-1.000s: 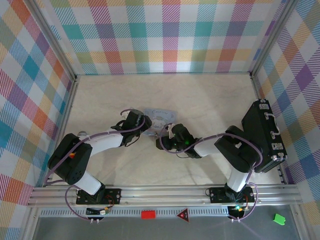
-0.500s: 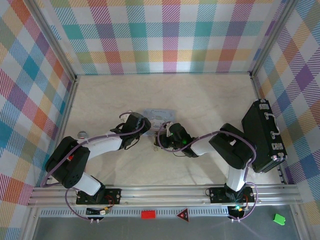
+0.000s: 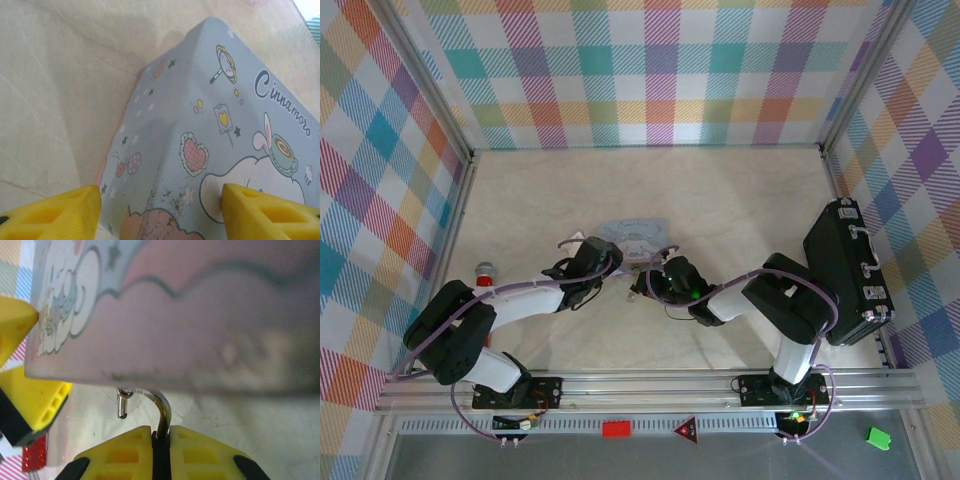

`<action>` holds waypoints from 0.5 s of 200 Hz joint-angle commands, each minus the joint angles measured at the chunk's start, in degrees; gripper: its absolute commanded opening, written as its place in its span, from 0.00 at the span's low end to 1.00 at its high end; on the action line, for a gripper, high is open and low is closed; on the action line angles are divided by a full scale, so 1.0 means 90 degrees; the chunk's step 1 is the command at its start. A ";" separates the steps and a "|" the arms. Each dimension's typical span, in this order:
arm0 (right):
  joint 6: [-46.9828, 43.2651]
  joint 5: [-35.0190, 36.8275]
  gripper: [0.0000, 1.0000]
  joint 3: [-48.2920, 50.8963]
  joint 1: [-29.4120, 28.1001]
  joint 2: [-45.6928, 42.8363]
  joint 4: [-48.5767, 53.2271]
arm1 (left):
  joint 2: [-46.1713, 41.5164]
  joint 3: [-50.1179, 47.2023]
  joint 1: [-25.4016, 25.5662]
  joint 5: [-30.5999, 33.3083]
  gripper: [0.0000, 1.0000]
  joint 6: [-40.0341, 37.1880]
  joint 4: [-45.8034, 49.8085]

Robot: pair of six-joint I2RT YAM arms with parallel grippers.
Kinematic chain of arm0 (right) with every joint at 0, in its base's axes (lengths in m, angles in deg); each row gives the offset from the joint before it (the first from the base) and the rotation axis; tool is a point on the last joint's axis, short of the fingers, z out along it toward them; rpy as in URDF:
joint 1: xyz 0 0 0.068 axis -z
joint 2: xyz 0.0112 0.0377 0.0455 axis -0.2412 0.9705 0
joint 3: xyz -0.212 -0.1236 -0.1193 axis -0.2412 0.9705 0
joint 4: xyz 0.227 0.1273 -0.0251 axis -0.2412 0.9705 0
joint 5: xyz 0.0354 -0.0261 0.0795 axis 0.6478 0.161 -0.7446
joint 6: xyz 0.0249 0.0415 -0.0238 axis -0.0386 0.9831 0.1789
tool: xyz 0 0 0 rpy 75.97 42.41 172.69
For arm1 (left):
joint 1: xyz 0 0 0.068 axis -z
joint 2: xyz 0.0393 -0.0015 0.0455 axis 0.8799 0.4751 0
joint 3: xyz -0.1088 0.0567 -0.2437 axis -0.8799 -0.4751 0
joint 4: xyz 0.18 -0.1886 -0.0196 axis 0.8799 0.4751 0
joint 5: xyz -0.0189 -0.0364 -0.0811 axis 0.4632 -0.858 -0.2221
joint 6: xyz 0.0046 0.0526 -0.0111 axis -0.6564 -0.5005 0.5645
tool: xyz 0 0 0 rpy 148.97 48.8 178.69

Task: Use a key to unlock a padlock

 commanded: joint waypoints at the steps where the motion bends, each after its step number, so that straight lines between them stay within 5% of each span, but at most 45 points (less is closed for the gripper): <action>1: 0.0950 0.0689 0.03 0.0089 -0.0094 -0.0276 -0.0362 | 0.0280 -0.0301 0.0296 -0.0071 0.63 0.0549 0.0963; 100: 0.1911 0.1507 0.02 0.0392 -0.0101 -0.0233 -0.1639 | 0.0060 -0.0485 0.0548 0.0264 0.65 0.0882 0.0931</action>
